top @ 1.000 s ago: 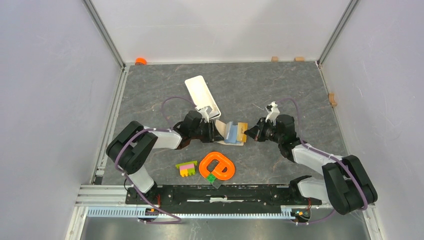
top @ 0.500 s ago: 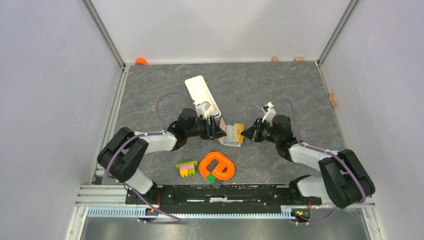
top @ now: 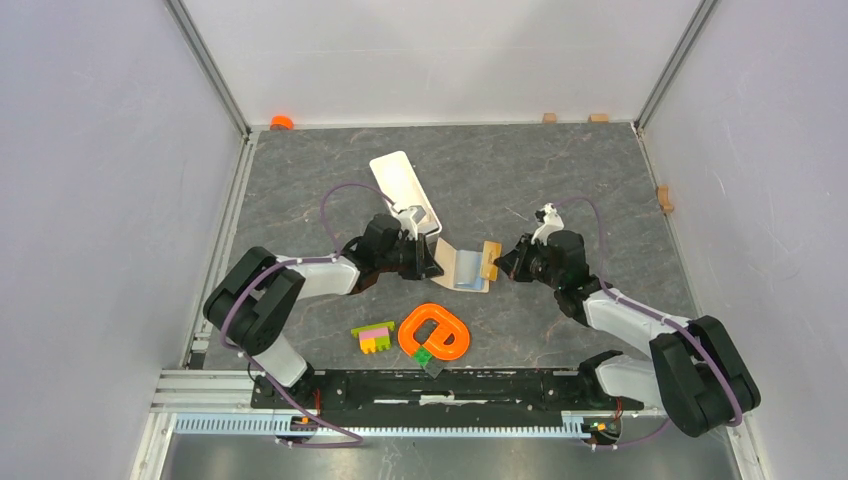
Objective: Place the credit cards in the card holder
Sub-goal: Insert the credit card into the card holder.
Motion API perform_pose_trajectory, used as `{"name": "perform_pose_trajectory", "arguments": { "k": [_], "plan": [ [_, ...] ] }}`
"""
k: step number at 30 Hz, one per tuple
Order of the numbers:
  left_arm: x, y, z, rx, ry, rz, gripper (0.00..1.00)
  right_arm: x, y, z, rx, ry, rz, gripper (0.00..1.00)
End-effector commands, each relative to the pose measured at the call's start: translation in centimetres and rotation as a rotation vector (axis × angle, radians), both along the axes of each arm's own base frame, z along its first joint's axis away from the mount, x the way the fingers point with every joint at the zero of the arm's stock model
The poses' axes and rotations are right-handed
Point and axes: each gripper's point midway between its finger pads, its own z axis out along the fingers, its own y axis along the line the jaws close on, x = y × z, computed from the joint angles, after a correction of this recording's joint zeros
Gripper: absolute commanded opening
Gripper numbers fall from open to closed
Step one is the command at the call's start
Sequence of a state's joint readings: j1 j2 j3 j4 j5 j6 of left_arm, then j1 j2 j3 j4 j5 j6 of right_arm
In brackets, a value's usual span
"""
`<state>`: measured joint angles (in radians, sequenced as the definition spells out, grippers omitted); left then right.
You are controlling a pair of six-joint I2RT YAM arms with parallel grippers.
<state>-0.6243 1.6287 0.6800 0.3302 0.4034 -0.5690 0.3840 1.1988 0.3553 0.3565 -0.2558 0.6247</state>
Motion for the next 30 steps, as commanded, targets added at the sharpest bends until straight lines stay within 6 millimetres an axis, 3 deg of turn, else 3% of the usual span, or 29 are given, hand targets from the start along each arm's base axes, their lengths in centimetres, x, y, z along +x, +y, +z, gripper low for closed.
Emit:
{"name": "perform_pose_trajectory", "arguments": {
  "k": [1, 8, 20, 30],
  "plan": [
    [0.7, -0.1, -0.1, 0.027, -0.039, -0.015, 0.19, 0.5, -1.0, -0.2, -0.026, -0.005, -0.052, 0.0],
    [0.2, 0.6, -1.3, 0.056, -0.01, 0.002, 0.09, 0.3, -1.9, -0.3, -0.034, -0.012, -0.096, 0.0],
    [0.1, 0.7, -1.7, 0.047, 0.003, 0.024, 0.07, -0.4, -2.1, -1.0, -0.033, 0.009, -0.1, 0.0],
    [-0.3, 0.2, -2.4, 0.02, 0.037, 0.008, 0.04, -1.2, 0.3, -1.2, 0.086, 0.038, -0.011, 0.0]
  ]
}}
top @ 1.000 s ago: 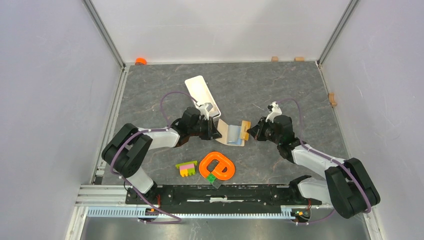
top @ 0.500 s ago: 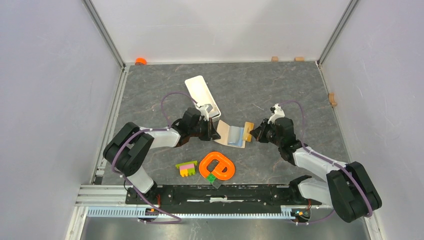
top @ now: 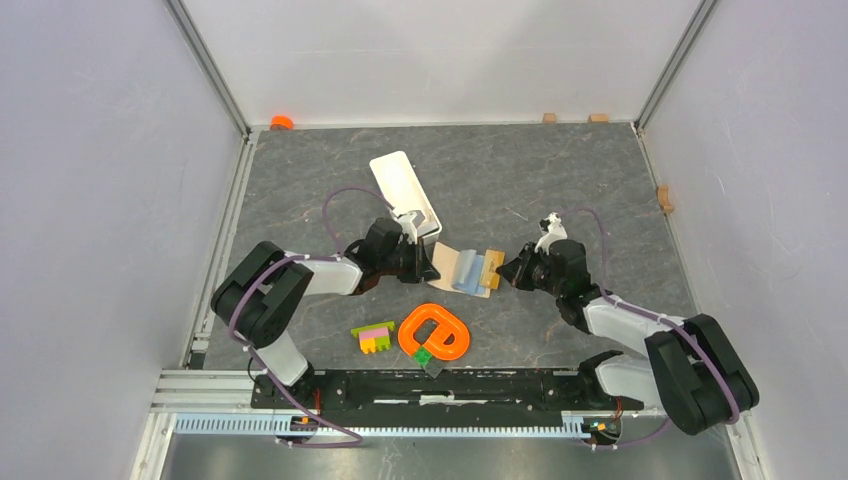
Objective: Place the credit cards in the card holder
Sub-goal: Insert the credit card into the card holder.
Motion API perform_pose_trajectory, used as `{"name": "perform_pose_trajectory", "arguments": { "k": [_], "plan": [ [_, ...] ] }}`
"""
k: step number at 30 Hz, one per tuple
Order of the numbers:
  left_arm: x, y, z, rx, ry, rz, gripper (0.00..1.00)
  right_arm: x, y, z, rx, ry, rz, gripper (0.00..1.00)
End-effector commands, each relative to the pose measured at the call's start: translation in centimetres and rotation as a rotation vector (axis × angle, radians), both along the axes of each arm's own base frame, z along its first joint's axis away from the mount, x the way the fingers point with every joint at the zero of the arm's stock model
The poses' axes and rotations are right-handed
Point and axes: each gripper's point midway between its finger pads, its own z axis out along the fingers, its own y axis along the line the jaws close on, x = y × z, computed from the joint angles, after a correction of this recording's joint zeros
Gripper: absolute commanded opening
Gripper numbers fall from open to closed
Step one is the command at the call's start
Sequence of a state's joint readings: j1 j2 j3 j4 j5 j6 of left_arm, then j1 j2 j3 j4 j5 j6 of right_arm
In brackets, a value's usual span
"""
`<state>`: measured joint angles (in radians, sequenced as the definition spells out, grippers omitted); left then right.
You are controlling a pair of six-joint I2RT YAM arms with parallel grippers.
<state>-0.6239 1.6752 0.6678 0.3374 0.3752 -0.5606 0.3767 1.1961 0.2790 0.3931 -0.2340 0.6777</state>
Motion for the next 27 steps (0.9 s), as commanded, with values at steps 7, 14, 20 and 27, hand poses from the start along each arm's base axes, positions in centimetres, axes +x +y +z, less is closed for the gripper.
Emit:
{"name": "perform_pose_trajectory", "arguments": {
  "k": [7, 14, 20, 27],
  "plan": [
    [-0.6, -1.0, -0.3, -0.058, 0.025, -0.028, 0.03, 0.8, 2.3, 2.7, 0.132, -0.06, 0.053, 0.0],
    [-0.8, -1.7, -0.1, -0.1, 0.033, -0.045, 0.04, 1.4, 3.4, 3.4, 0.166, -0.072, 0.073, 0.0],
    [-0.8, -1.7, -0.4, -0.105, 0.039, -0.041, 0.05, 1.7, 4.2, 4.5, 0.195, -0.1, 0.087, 0.0],
    [-0.7, -2.1, -0.4, -0.136, 0.046, -0.039, 0.1, 2.1, 4.9, 5.8, 0.224, -0.139, 0.093, 0.0]
  ]
}}
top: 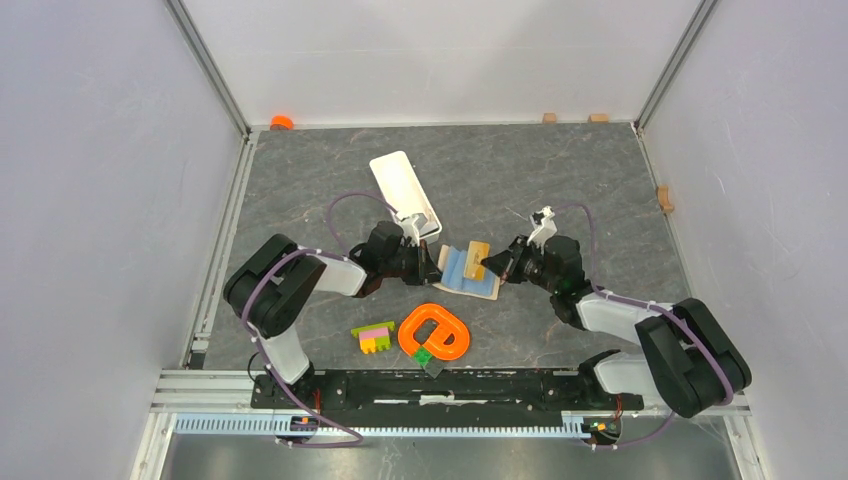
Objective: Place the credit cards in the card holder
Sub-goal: Insert the credit card into the card holder.
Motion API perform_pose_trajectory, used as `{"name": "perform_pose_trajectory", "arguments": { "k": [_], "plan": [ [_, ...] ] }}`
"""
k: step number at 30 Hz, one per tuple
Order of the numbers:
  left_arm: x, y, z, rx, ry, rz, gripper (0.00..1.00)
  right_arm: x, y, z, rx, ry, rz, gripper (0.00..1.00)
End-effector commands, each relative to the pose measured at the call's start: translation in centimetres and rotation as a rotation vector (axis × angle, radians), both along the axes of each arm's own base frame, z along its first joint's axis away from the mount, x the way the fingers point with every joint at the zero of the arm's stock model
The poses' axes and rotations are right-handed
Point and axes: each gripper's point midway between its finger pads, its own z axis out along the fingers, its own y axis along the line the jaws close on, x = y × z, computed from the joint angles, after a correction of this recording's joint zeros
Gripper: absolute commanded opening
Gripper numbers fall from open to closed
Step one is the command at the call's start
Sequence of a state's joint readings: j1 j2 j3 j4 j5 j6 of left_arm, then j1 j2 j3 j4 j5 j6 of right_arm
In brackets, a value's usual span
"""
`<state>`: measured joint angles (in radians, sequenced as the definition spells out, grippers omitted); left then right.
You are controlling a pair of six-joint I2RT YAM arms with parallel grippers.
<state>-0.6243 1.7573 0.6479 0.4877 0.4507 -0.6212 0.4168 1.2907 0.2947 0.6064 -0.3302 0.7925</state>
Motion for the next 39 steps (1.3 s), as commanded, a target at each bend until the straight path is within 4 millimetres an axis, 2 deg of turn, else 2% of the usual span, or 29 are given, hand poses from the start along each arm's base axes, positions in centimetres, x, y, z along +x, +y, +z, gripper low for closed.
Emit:
{"name": "perform_pose_trajectory", "arguments": {
  "k": [1, 4, 9, 14, 19, 22, 26, 30, 33, 39],
  "plan": [
    [-0.4, -0.7, 0.3, -0.051, 0.015, -0.01, 0.11, 1.7, 1.3, 3.4, 0.059, -0.102, 0.01, 0.0],
    [-0.3, -0.7, 0.4, -0.053, 0.014, -0.007, 0.14, 1.9, 1.5, 3.4, 0.056, -0.102, 0.01, 0.0],
    [0.0, -0.2, 1.5, -0.061, -0.018, 0.004, 0.39, 2.2, 1.2, 2.5, 0.03, -0.084, -0.005, 0.0],
    [-0.1, 0.7, 2.4, -0.027, -0.064, -0.007, 0.5, 2.5, 1.3, 2.4, 0.026, -0.086, -0.008, 0.0],
    [-0.2, 1.5, 3.6, -0.017, -0.11, -0.006, 0.56, 2.7, 1.4, 2.3, 0.019, -0.082, -0.007, 0.0],
    [-0.4, 1.2, 5.0, -0.056, -0.149, -0.028, 0.58, 2.8, 1.7, 1.9, 0.009, -0.072, 0.001, 0.0],
    [-0.2, 0.9, 5.7, -0.078, -0.164, -0.034, 0.6, 2.6, 2.0, 1.1, -0.006, -0.052, 0.006, 0.0],
    [0.3, 0.7, 4.9, -0.062, -0.146, -0.022, 0.61, 2.4, 2.2, 0.5, -0.013, -0.04, 0.013, 0.0],
    [1.0, 1.0, 3.5, -0.006, -0.119, 0.008, 0.6, 2.3, 2.2, 0.7, -0.013, -0.043, 0.015, 0.0],
    [1.5, 1.2, 1.9, 0.057, -0.103, 0.011, 0.55, 2.3, 1.2, 1.0, -0.051, -0.043, -0.016, 0.0]
  ]
}}
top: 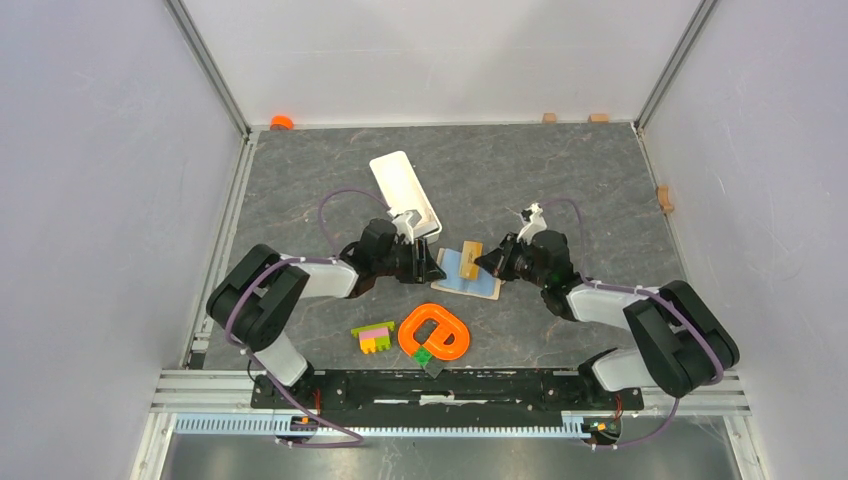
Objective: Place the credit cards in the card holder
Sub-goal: Insert the credit card into the card holder.
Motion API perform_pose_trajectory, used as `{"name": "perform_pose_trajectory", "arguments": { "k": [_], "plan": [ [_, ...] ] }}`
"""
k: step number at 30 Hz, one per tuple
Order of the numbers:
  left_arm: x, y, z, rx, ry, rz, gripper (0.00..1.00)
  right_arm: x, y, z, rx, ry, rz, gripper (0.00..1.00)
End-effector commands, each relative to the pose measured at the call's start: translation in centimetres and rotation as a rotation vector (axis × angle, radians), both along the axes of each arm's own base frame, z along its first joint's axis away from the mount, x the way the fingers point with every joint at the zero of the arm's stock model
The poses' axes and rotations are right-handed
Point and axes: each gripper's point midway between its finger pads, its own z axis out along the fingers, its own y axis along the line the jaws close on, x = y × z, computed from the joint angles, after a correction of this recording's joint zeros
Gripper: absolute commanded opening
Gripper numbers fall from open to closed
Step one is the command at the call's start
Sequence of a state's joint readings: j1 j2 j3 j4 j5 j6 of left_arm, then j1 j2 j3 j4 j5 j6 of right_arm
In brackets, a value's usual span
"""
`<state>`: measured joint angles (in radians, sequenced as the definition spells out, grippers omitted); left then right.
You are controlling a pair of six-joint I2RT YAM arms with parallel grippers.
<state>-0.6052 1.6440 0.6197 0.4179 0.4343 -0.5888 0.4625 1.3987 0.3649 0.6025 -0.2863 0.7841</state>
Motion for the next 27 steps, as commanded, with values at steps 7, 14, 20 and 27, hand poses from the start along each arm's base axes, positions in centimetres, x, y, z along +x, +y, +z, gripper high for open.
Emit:
{"name": "perform_pose_trajectory", "arguments": {
  "k": [7, 14, 20, 27],
  "plan": [
    [1.8, 0.4, -1.2, 0.18, -0.09, -0.01, 0.52, 0.5, -1.6, 1.0, 0.013, -0.022, -0.07, 0.0],
    [1.6, 0.6, -2.1, 0.231, -0.089, -0.022, 0.48, -0.4, -1.8, -0.2, 0.044, 0.025, -0.079, 0.0],
    [1.4, 0.5, -2.7, 0.26, -0.081, -0.038, 0.4, -1.1, -1.3, -0.5, 0.113, 0.058, -0.073, 0.0],
    [1.1, 0.8, -3.2, 0.278, -0.073, -0.041, 0.37, -1.4, -1.6, -1.6, 0.129, 0.103, -0.113, 0.0]
  ]
}}
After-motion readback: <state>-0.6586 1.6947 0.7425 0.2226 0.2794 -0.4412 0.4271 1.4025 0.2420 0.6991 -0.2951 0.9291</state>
